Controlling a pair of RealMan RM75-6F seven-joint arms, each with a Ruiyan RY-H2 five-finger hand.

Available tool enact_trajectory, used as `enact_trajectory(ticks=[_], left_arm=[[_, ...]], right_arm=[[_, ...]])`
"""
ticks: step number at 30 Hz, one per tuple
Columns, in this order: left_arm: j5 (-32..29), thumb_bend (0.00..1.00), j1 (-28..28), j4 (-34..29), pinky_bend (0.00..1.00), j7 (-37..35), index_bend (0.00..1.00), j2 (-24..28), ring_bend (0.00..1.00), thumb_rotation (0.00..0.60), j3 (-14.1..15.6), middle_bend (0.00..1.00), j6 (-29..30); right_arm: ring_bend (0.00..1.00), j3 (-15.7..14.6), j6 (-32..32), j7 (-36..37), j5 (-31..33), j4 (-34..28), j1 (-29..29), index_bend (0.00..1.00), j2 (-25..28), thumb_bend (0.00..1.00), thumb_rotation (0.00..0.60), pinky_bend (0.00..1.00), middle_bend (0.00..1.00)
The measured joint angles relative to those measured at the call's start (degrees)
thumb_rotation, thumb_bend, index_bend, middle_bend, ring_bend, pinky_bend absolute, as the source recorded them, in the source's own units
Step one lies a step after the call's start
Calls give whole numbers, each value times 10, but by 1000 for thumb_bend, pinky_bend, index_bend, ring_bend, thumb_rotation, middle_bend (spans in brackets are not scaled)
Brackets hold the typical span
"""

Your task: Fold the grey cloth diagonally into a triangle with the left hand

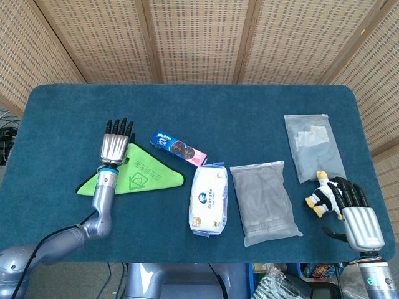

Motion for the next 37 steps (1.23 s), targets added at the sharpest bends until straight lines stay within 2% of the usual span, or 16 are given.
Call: enact_trajectory(ticks=[7, 10, 16, 19, 23, 26, 29, 33, 37], left_arm=[[12, 181, 14, -58, 0, -17, 0, 25, 0, 600, 2, 0, 21], [27, 184, 31, -113, 0, -31, 0, 49, 0, 600, 7, 0, 42], [65, 185, 86, -267, 0, -58, 0, 118, 0, 600, 32, 0, 107], [93, 185, 127, -354, 0, -67, 0, 164, 0, 600, 59, 0, 150], [157, 185, 200, -448, 0, -82, 0, 235, 0, 600, 124, 0, 226], [201, 185, 252, -472, 0, -97, 0, 261, 0, 600, 173, 0, 271], [232, 185, 289, -483, 0, -105, 0, 278, 0, 600, 208, 0, 304], [269, 185, 325, -483, 0, -119, 0, 286, 0, 600, 236, 0, 337], [294, 185, 344, -481, 0, -129, 0, 293, 0, 600, 245, 0, 355]], right_arm=[[0, 0, -3, 0, 0, 2, 1, 0, 0, 0, 600, 0, 0], [0, 0, -5, -1, 2, 3, 2, 0, 1, 0, 600, 0, 0], [0, 2, -2, -4, 3, 7, 2, 0, 0, 0, 600, 0, 0], [0, 3, 0, -14, 3, 8, 2, 0, -1, 0, 600, 0, 0], [0, 3, 2, -34, 3, 8, 1, 0, -6, 0, 600, 0, 0], [0, 5, 5, -39, 4, 8, 1, 0, -9, 0, 600, 0, 0], [0, 6, 9, -40, 4, 7, 1, 0, -10, 0, 600, 0, 0], [0, 8, 18, -39, 1, 8, -2, 0, -10, 0, 600, 0, 0], [0, 10, 21, -34, 3, 10, -4, 0, -9, 0, 600, 0, 0]])
